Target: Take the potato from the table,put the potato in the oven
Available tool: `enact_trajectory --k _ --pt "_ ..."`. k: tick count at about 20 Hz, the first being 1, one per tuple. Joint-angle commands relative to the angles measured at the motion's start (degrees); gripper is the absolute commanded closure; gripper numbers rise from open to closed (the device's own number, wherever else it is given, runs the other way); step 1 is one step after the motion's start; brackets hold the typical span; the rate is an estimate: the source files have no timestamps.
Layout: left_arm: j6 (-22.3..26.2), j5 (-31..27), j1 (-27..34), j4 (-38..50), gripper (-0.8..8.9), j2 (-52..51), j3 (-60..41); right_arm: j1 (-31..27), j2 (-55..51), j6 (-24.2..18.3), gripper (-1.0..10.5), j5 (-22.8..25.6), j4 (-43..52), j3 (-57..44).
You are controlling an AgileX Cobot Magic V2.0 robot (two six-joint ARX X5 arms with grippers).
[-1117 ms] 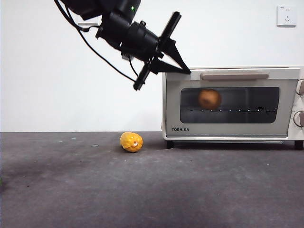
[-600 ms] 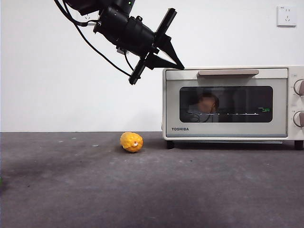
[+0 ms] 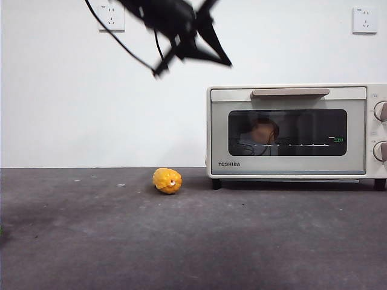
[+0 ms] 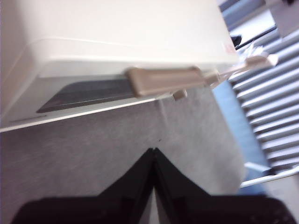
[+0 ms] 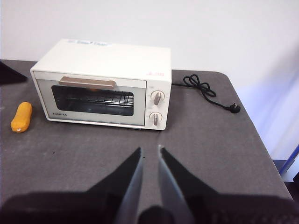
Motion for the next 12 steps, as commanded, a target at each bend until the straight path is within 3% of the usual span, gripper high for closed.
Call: enact_trajectory --k 1,7,12 --pt "12.26 -7.15 -0.42 -7.85 8.21 -4.74 0.20 0.09 -0.20 0.17 8.8 0.04 -1.18 -0.04" --pt "18.91 -16.72 -0.39 -17.49 8.18 -17.75 0.20 0.09 -0.20 0.17 8.8 0.04 -1.16 -0.02" --pt "18.88 -16.81 0.13 -18.80 8.18 -29.05 0.20 0.09 -0.20 0.17 8.8 0.04 -1.16 -0.02"
